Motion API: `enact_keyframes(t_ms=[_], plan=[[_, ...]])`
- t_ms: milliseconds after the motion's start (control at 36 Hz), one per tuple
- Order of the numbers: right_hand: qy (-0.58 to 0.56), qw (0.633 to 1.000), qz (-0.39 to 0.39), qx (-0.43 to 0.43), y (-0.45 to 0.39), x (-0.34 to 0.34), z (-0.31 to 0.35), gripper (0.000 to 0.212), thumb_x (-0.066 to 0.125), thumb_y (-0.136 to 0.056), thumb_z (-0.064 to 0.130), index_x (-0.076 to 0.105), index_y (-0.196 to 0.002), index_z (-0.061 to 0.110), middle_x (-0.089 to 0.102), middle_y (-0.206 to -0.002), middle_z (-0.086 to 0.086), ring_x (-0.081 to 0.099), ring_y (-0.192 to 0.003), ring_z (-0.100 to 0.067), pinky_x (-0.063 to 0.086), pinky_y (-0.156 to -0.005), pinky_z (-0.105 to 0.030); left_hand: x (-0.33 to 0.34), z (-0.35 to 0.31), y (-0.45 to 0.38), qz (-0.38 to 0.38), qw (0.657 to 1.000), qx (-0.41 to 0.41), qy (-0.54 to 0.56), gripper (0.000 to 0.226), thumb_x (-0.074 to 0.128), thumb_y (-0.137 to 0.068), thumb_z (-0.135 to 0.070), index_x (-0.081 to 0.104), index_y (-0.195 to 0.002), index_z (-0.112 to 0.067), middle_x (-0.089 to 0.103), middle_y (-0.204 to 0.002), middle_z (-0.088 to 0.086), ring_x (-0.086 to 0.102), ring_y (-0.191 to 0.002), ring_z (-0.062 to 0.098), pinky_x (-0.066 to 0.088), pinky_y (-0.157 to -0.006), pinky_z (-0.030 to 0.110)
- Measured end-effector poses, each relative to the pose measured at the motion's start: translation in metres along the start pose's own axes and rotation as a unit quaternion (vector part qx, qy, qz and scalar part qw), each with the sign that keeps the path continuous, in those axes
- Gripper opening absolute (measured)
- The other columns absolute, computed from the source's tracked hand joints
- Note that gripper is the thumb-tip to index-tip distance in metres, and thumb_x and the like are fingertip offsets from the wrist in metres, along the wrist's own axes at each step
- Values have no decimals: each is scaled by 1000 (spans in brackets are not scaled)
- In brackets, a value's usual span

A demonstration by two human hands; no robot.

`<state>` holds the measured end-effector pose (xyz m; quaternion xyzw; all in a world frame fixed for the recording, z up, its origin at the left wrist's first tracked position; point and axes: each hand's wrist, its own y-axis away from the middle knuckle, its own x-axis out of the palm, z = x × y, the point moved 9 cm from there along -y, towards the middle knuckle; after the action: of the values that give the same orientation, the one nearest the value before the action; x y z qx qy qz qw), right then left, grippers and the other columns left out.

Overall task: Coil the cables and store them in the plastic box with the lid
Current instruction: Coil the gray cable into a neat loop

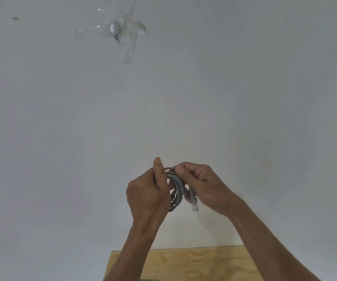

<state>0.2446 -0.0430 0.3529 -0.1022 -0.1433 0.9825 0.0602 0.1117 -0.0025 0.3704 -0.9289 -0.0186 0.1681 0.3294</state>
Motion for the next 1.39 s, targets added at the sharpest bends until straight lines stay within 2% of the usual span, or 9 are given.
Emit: enact_keyframes(t_ms=[111, 306, 417, 528, 667, 833, 1139, 1278, 1389], plan=[[156, 988, 15, -6, -4, -13, 3, 22, 51, -102, 26, 73, -99, 21, 67, -93, 6, 60, -69, -1, 45, -74, -22, 4, 7, 3, 10, 1000, -28, 8, 64, 40, -104, -41, 23, -46, -21, 27, -35, -2, 26, -39, 16, 26, -46, 31], [189, 976, 89, 61, -2, -24, -5, 11, 64, -95, 19, 73, -102, 22, 65, -71, 9, 61, -63, -10, 51, -63, -22, 16, 13, 5, 46, 998, -50, 18, 65, 41, -103, -39, 24, -44, -19, 26, -35, -2, 26, -39, 16, 28, -47, 33], [186, 980, 47, 48, -4, -31, -8, 11, 67, -93, 11, 72, -100, 18, 72, -78, 1, 71, -67, -15, 58, -67, -27, 22, 12, 8, 61, 995, -68, 43, 66, 41, -104, -39, 23, -44, -19, 26, -34, -4, 26, -39, 15, 27, -48, 32], [98, 994, -49, 7, -5, -36, -7, 6, 68, -92, 10, 71, -97, 10, 73, -84, -15, 74, -73, -28, 62, -68, -34, 24, 4, 7, 60, 994, -63, 66, 65, 42, -104, -37, 22, -45, -19, 24, -35, -5, 25, -39, 14, 28, -47, 34], [-73, 992, -105, 12, -2, -28, -13, 9, 64, -94, 8, 70, -99, 3, 72, -84, -22, 71, -71, -23, 58, -70, -31, 20, 6, 0, 51, 994, -78, 63, 67, 41, -104, -40, 25, -44, -17, 27, -34, -4, 29, -39, 16, 49, -52, 51], [-130, 986, -89, 55, -5, -16, -22, 15, 59, -97, 10, 71, -98, 1, 67, -76, -12, 65, -71, -26, 60, -74, -39, 18, 16, 4, 64, 988, -91, 103, 62, 43, -104, -39, 24, -50, -15, 21, -43, -7, 24, -45, 16, 28, -50, 35], [-238, 956, -29, 170, 2, 19, -41, 16, 58, -97, 11, 62, -112, 10, 68, -76, -11, 67, -64, -24, 57, -64, -34, 15, 33, 3, 96, 974, -141, 148, 63, 46, -103, -41, 31, -48, -15, 25, -45, -2, 25, -44, 14, 28, -48, 28], [-279, 945, -29, 165, 4, 31, -43, 19, 51, -101, 11, 61, -116, 9, 69, -72, -9, 64, -61, -22, 56, -66, -36, 11, 35, 1, 41, 990, -100, 92, 65, 44, -104, -36, 32, -45, -13, 29, -40, -1, 29, -42, 15, 31, -50, 34], [-323, 934, -35, 148, 5, 35, -36, 23, 48, -98, 14, 62, -117, 16, 64, -85, -15, 61, -72, -24, 53, -71, -38, 10, 36, -2, 15, 995, -87, 34, 67, 44, -105, -31, 28, -41, -18, 27, -31, -4, 32, -37, 14, 26, -46, 25]])
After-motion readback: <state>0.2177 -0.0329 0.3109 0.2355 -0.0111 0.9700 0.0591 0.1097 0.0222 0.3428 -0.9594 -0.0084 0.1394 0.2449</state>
